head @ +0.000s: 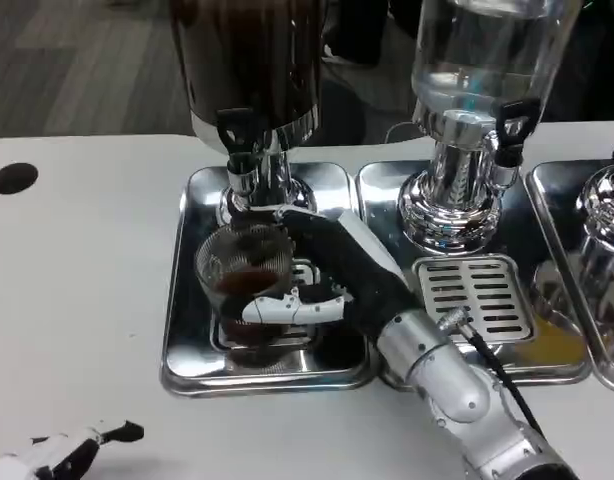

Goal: Grasp the cup under the faucet to collect the drink, then remove the cup.

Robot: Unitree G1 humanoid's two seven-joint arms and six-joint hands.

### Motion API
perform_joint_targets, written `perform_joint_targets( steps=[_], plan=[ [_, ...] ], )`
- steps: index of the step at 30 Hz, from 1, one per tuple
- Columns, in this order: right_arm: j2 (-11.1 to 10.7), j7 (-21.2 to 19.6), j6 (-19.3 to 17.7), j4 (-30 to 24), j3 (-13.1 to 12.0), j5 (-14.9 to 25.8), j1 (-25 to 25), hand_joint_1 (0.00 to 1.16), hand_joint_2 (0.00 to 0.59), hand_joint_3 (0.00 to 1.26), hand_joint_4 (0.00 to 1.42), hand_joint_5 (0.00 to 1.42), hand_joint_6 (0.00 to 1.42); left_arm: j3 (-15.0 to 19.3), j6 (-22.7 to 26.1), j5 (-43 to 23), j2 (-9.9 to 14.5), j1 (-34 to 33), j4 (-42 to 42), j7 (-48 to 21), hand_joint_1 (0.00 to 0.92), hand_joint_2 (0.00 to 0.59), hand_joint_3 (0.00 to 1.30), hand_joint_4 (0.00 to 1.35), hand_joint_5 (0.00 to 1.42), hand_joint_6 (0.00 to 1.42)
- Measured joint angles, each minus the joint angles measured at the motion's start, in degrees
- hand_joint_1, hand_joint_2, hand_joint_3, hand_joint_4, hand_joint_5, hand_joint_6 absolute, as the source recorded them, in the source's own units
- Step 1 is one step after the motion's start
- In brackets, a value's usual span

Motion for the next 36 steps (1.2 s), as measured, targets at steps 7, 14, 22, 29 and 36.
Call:
perform_joint_targets(
  steps=[7, 14, 22, 29, 36],
  plan=[
    [-1.32, 1.24, 0.79, -3.3, -0.48, 0.11, 1.71, 0.84, 0.115, 0.36, 0.41, 0.43, 0.26, -0.77, 0.22, -0.02, 0.01, -1.13, 1.2, -0.39, 0.0, 0.073, 0.37, 0.28, 0.31, 0.22],
    [-2.31, 3.17, 2.89, -8.13, -0.75, 0.28, 4.04, 0.84, 0.116, 0.37, 0.41, 0.43, 0.26, -1.12, 0.51, -0.16, 0.04, -2.7, 1.65, -0.57, 0.0, 0.073, 0.37, 0.28, 0.31, 0.22],
    [-4.02, 5.8, 7.93, -16.7, -0.83, 0.53, 7.4, 0.84, 0.116, 0.37, 0.42, 0.43, 0.26, -2.75, 1.18, -0.19, 0.42, -5.11, 3.45, -1.36, 0.0, 0.071, 0.36, 0.27, 0.31, 0.22],
    [-4.68, 7.34, 10.77, -21.55, -1.05, 0.67, 8.98, 0.84, 0.116, 0.37, 0.42, 0.43, 0.26, -3.73, 1.48, -0.19, 0.76, -6.34, 4.84, -1.39, 0.0, 0.072, 0.36, 0.27, 0.31, 0.22],
    [-5.76, 8.46, 11.7, -24.47, -1.25, 1.13, 10.81, 0.83, 0.116, 0.38, 0.42, 0.43, 0.26, -4.39, 2.02, -0.25, 1.01, -7.02, 6.01, -1.39, 0.0, 0.072, 0.36, 0.27, 0.31, 0.22]
  ],
)
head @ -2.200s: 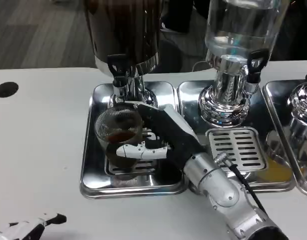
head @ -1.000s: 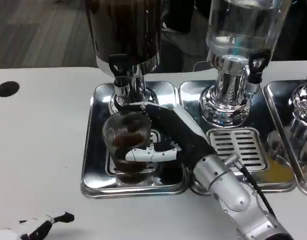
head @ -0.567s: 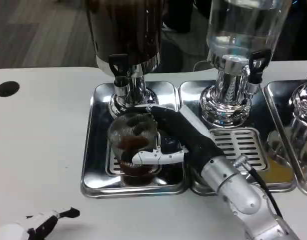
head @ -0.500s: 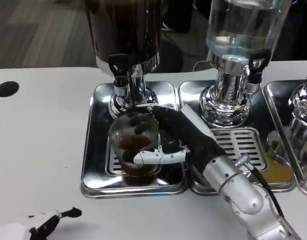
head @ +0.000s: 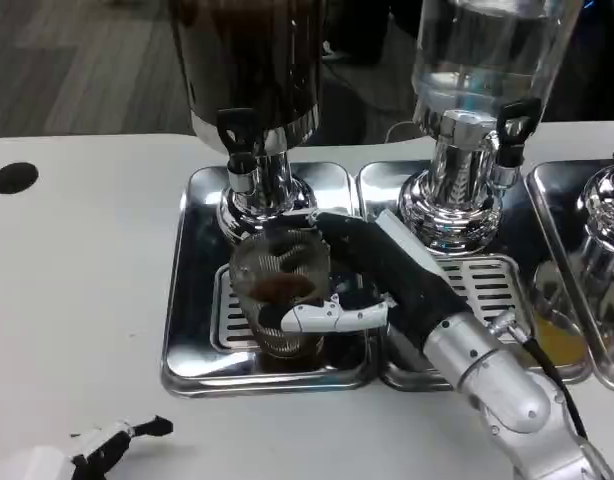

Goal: Grasp the cup under the faucet to collect the drink, then remove the cup.

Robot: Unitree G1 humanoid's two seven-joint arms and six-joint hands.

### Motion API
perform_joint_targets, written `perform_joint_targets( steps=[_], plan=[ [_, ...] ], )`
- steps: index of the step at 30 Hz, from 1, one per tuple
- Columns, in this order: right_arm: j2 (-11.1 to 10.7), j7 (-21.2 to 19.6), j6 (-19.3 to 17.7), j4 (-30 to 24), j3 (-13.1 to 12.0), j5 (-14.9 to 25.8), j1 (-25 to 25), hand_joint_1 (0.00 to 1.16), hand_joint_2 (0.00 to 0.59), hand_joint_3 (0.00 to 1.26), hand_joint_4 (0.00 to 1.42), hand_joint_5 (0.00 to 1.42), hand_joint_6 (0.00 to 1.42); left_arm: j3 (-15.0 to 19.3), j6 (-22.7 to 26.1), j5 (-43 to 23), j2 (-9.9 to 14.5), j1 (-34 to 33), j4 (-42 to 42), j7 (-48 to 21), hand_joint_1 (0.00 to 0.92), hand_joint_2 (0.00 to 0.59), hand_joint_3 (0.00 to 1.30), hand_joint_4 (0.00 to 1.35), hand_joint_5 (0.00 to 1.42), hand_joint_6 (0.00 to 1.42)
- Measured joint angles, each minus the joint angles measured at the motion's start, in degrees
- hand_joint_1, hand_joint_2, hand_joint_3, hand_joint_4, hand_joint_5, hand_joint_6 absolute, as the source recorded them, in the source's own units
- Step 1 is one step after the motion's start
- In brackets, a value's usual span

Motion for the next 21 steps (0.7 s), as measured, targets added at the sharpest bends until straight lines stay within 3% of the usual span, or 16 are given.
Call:
perform_joint_targets(
  steps=[7, 21],
  plan=[
    [-1.25, 1.59, 1.14, -5.45, -0.27, 1.2, 2.39, 0.83, 0.116, 0.38, 0.42, 0.43, 0.26, -0.33, 0.46, -0.24, 0.55, -1.56, 0.9, -0.01, 0.0, 0.072, 0.35, 0.27, 0.31, 0.23],
    [-7.02, 4.82, 2.77, -15.52, -2.48, 4.01, 9.78, 0.83, 0.121, 0.39, 0.42, 0.43, 0.24, -2.28, 1.77, -0.26, 1.09, -4.92, 2.22, -0.99, 0.0, 0.073, 0.35, 0.27, 0.31, 0.24]
  ],
)
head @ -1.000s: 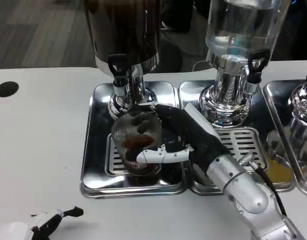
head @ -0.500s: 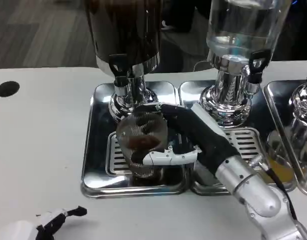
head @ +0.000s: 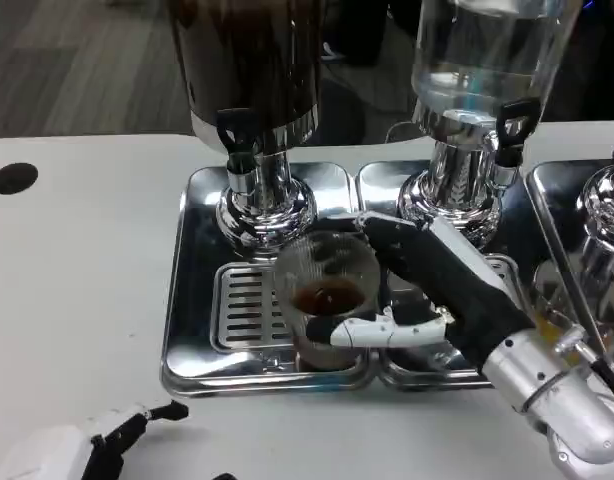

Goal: Grasp the cup under the faucet to collect the drink, then remove the cup.

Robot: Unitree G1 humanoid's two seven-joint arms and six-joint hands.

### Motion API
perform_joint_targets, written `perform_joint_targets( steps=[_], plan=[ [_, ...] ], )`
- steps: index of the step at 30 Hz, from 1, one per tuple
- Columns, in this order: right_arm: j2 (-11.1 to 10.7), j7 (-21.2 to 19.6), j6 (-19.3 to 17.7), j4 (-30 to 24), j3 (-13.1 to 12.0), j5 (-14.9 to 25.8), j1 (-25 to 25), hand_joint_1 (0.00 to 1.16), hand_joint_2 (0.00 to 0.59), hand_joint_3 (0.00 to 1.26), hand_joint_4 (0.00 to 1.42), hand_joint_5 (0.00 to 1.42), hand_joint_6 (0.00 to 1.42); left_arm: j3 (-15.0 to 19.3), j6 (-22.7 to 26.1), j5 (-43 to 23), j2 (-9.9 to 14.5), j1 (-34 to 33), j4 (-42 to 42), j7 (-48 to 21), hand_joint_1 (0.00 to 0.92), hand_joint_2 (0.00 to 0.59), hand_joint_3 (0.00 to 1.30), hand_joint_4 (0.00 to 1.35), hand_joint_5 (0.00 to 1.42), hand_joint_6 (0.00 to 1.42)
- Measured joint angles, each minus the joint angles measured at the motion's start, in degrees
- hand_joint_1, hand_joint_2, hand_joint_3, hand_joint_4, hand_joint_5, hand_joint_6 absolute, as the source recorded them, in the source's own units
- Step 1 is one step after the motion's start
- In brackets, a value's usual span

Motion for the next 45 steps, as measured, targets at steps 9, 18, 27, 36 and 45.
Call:
perform_joint_targets(
  steps=[9, 18, 27, 36, 45],
  plan=[
    [-4.0, 3.29, -0.4, -1.39, -1.24, 2.17, 4.08, 0.82, 0.121, 0.4, 0.42, 0.43, 0.26, -0.95, 0.67, 0.01, 0.13, -1.03, 1.03, -0.01, 0.0, 0.073, 0.35, 0.27, 0.31, 0.24],
    [-6.51, 5.01, -3.27, -3.82, -2.91, 4.63, 8.33, 0.81, 0.121, 0.41, 0.44, 0.44, 0.26, -2.72, 1.12, 0.12, 0.18, -1.35, 1.54, 0.0, 0.0, 0.073, 0.35, 0.27, 0.31, 0.24],
    [-7.44, 6.92, -5.47, -5.46, -6.11, 8.39, 11.86, 0.81, 0.121, 0.41, 0.44, 0.45, 0.26, -3.44, 1.67, 0.52, 0.26, -1.08, 1.53, 0.0, 0.0, 0.073, 0.35, 0.27, 0.31, 0.24],
    [-8.56, 8.85, -8.38, -6.48, -7.61, 9.68, 13.95, 0.81, 0.121, 0.41, 0.44, 0.45, 0.28, -4.52, 2.5, 0.65, 0.27, -0.4, 0.73, 0.0, 0.0, 0.069, 0.35, 0.27, 0.31, 0.24],
    [-9.38, 10.74, -14.17, -2.48, -9.94, 11.62, 16.04, 0.81, 0.121, 0.41, 0.44, 0.46, 0.28, -5.22, 3.68, 2.3, 0.28, 0.1, 0.1, 0.0, 0.0, 0.068, 0.35, 0.27, 0.31, 0.25]
  ],
)
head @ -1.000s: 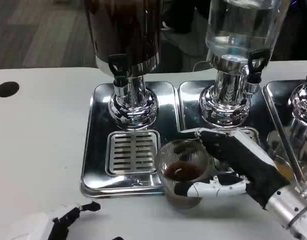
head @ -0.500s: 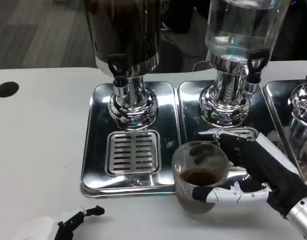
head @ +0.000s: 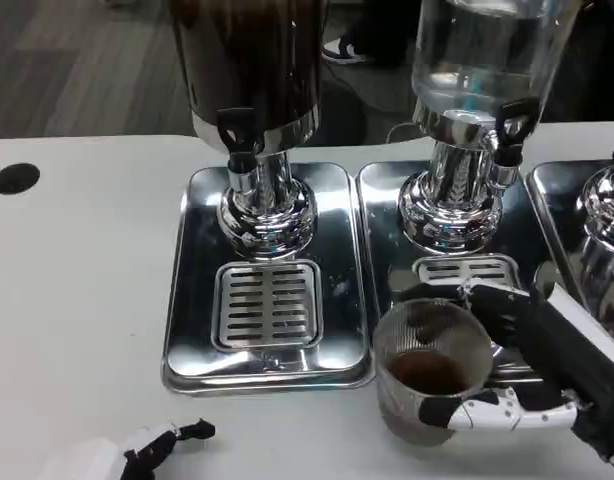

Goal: Grasp the cup under the faucet to collect the drink, then remove the cup.

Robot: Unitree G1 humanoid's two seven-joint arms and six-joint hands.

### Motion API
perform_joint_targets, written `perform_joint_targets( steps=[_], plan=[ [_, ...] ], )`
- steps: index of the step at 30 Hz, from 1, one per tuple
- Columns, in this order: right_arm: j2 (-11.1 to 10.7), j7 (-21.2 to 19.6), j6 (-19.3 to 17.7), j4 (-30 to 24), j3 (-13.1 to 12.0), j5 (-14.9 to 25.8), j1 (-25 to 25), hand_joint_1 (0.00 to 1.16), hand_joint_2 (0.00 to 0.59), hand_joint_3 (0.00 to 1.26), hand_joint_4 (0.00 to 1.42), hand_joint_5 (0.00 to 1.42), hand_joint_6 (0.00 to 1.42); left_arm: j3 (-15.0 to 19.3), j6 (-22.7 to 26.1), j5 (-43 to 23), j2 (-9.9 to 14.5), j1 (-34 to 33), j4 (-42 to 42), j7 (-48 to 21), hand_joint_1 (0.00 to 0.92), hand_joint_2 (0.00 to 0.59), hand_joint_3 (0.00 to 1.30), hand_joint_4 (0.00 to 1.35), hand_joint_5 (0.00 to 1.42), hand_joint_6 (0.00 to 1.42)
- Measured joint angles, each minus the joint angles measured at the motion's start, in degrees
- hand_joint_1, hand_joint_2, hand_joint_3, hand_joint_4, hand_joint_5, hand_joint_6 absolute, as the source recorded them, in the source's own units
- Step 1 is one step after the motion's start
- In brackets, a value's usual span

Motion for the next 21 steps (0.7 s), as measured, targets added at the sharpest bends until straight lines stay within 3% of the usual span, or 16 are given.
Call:
perform_joint_targets(
  steps=[9, 21],
  plan=[
    [-0.04, 1.1, -6.9, 8.59, -1.21, 0.29, -0.05, 0.81, 0.121, 0.41, 0.44, 0.46, 0.29, -0.53, 1.95, 0.48, -0.01, 1.16, -2.06, -0.02, 0.0, 0.068, 0.35, 0.27, 0.31, 0.25],
    [0.14, 4.25, -14.7, 19.75, -2.76, 4.27, -2.15, 0.81, 0.121, 0.42, 0.45, 0.48, 0.32, -1.57, 4.9, 0.77, 0.06, 2.75, -4.36, -1.24, 0.0, 0.068, 0.35, 0.27, 0.31, 0.25]
  ],
)
